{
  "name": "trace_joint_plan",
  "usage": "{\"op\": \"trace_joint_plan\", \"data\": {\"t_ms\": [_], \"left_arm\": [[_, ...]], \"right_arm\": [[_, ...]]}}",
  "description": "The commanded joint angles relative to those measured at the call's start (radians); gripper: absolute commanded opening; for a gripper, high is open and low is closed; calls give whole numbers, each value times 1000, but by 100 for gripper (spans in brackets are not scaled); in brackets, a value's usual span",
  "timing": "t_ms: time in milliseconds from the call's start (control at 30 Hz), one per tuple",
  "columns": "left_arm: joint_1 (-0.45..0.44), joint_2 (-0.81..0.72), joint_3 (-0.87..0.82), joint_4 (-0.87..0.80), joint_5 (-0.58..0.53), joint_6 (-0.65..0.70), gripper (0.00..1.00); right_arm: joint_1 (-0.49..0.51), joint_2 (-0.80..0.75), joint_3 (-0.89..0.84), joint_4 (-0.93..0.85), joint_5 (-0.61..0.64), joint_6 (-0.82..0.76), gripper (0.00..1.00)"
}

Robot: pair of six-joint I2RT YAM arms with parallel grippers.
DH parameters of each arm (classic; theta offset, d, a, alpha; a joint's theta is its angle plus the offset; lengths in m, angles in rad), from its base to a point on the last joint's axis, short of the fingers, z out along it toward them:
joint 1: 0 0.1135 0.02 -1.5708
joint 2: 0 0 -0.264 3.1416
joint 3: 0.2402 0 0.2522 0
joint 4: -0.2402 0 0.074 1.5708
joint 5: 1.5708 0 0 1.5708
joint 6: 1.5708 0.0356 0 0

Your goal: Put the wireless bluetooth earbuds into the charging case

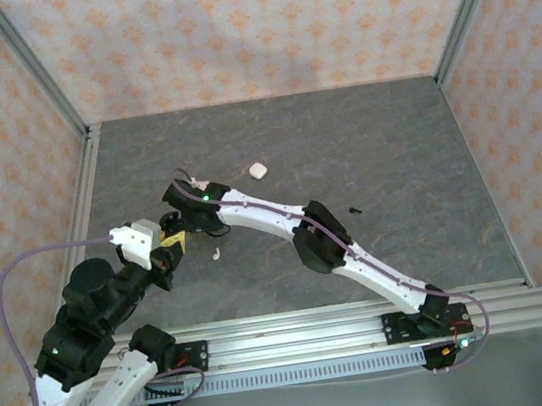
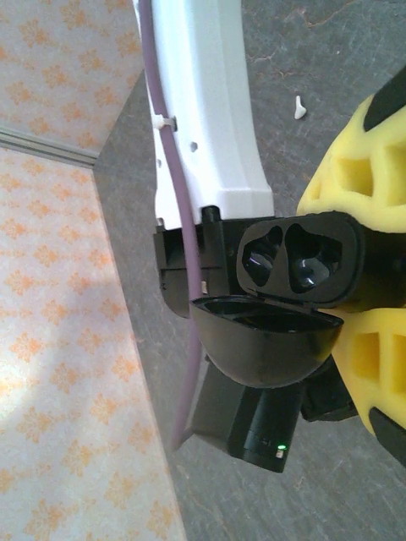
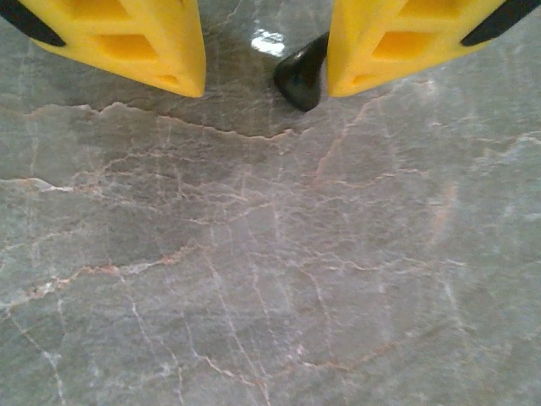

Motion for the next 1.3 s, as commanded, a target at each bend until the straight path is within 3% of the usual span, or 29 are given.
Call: {"op": "trace_joint_plan", "data": {"t_ms": [0,233,433,633,800,1033,1267], "left_arm": [[9,-13,-3,-12,-14,10,0],[8,-10,-7,-9,-11,5,0],[8,-9,-4,-12,-11,3,0],[8,-21,-16,-4,11,-10,0],[8,-48,-61,81,137,-24,0],[8,-33,-96,170,248,-73,0],[5,18,-203,381,302,-238,0]], "right_arm": [[9,39,25,-52,40,-47,43],[13,45,23,-54,31,-79,43],[12,31,12,-86,8,-110,23],[-12,-50,-89,-83,-24,-122,15],[-69,-178,-282,-62,-68,-132,9],[-158,-451,-733,47,-113,-224,8],[-269,-648,-1086,70,-198,-348,10]]}}
